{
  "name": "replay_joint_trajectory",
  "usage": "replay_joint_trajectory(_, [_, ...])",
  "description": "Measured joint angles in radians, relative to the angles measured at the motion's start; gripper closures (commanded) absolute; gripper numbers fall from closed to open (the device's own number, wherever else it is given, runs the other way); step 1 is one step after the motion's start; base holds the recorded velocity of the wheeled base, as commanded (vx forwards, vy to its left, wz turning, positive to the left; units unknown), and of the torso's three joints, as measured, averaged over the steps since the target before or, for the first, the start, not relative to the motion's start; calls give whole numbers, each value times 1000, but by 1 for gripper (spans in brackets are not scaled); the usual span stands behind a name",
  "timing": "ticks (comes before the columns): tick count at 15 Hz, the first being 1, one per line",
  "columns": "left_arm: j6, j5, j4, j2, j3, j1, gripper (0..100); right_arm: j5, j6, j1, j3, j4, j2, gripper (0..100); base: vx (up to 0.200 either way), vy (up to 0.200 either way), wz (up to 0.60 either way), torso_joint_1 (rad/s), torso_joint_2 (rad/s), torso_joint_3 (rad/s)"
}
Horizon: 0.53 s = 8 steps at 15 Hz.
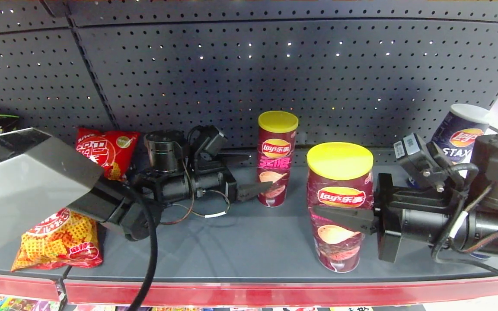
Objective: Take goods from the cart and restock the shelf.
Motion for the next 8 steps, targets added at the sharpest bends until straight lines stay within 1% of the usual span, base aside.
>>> replay_joint_trajectory(3, [-1,-8,-1,45,-49,1,0,0,0,0,3,0,1,100,0,0,0,0,0,0])
replay_joint_trajectory(8, [-1,-16,-1,108,-113,-13,0,0,0,-1,20,-10,7,100,0,0,0,0,0,0])
